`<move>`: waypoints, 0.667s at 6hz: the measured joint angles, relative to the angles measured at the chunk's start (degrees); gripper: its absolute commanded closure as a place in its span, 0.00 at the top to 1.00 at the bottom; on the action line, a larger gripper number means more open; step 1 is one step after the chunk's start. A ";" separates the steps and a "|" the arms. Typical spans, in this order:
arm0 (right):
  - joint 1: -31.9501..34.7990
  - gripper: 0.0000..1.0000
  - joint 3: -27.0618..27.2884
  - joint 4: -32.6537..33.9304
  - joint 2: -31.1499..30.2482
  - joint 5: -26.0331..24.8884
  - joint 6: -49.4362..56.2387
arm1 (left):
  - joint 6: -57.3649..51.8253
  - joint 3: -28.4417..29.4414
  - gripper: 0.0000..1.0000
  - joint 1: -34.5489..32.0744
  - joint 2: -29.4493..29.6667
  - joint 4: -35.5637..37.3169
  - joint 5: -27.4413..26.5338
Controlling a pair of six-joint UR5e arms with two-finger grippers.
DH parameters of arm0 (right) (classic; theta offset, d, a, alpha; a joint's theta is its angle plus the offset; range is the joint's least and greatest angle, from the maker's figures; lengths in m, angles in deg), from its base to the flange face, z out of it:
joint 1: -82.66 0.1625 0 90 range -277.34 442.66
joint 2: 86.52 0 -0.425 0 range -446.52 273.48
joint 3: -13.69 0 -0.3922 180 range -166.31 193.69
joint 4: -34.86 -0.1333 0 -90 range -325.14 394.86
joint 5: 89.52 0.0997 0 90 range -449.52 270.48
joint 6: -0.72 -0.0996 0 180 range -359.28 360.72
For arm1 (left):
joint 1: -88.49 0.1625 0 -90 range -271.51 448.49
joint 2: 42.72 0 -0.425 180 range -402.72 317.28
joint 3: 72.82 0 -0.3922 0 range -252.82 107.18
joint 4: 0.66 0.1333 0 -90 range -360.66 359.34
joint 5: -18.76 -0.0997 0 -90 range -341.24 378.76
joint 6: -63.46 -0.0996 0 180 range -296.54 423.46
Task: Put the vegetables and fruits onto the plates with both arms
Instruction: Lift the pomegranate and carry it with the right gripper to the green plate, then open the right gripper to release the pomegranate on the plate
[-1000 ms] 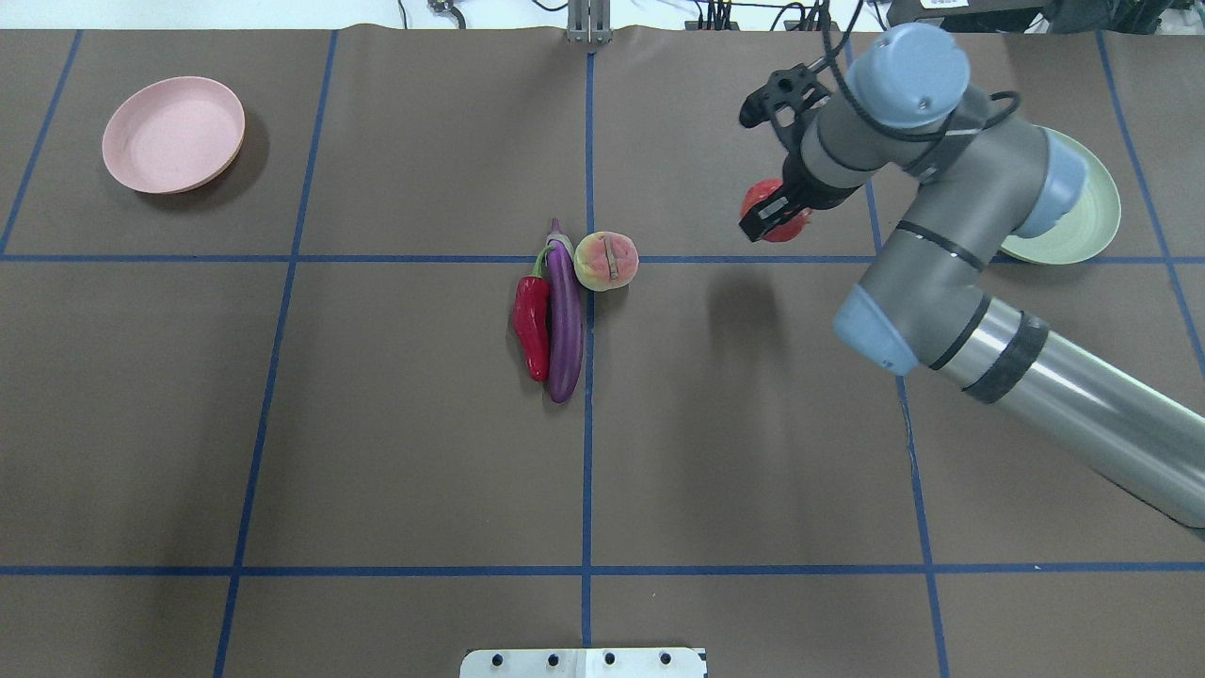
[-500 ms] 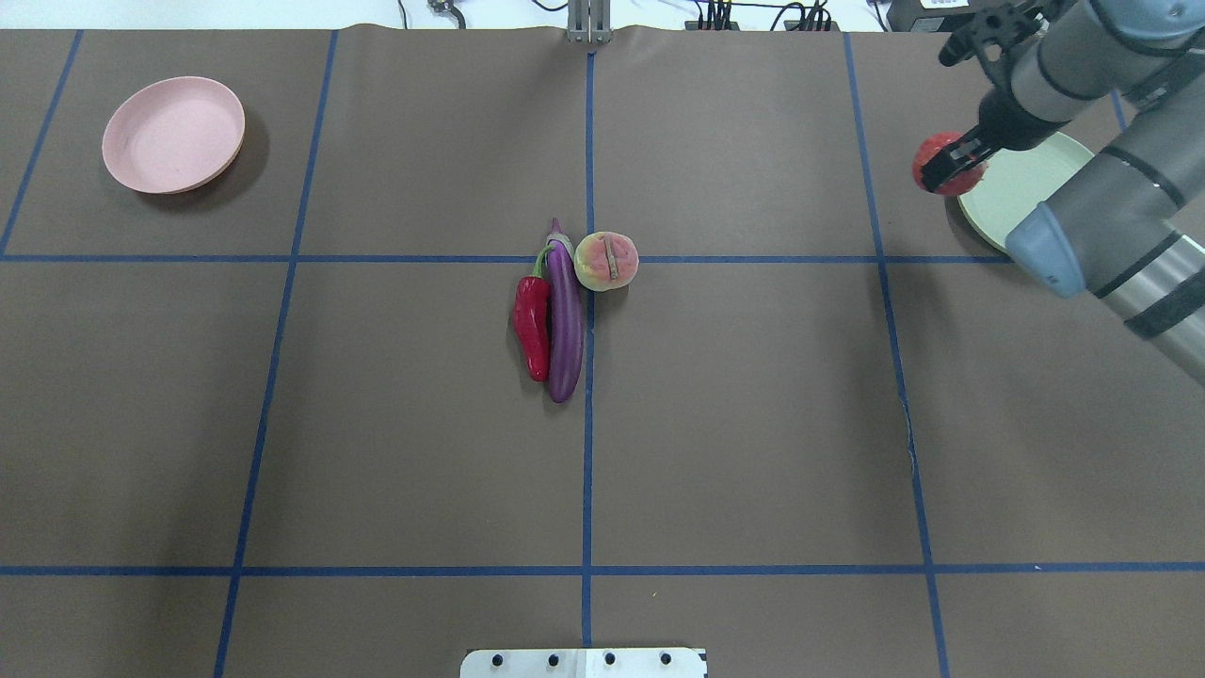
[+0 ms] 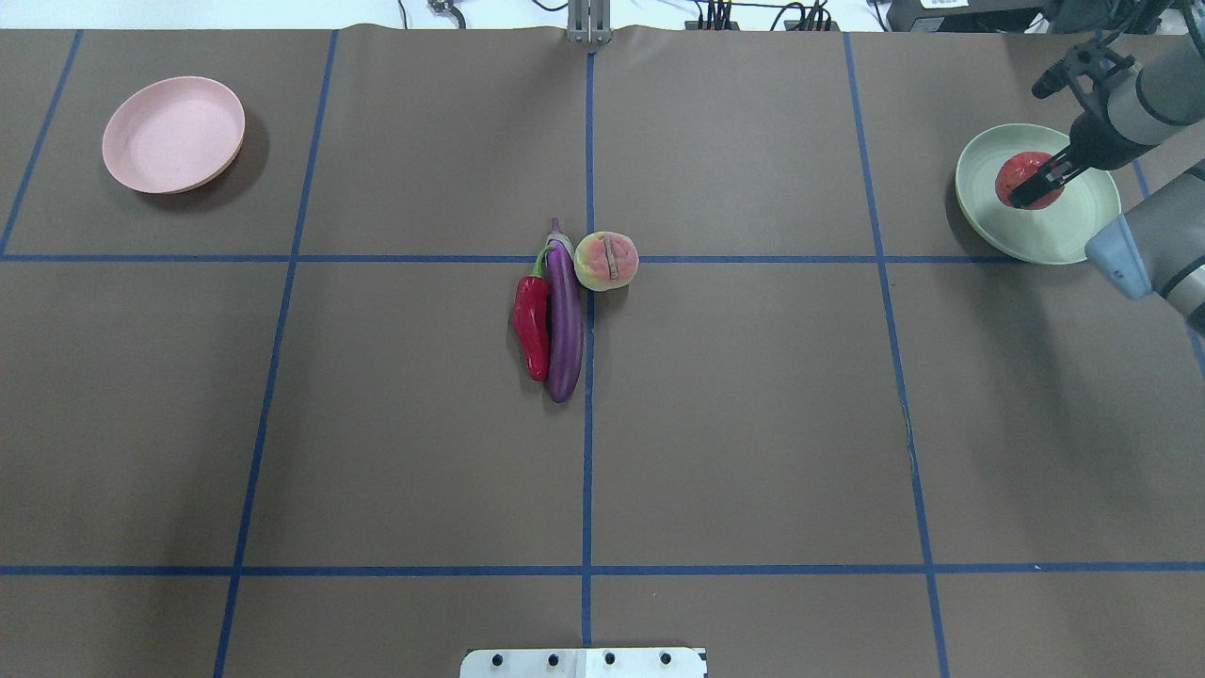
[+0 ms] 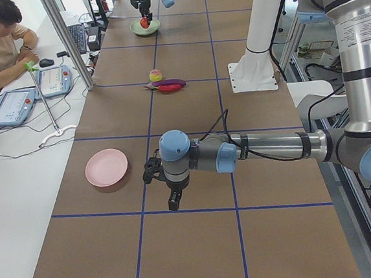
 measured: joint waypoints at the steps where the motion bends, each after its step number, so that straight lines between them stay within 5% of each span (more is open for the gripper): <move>1: 0.03 1.00 -0.30 -1.80 0.09 -0.80 -2.36 | 0.00 0.02 1.00 0.00 0.00 0.00 0.00; 4: -6.70 0.99 10.73 1.63 3.92 -3.02 -28.66 | 0.00 -0.14 1.00 0.00 0.03 0.00 0.08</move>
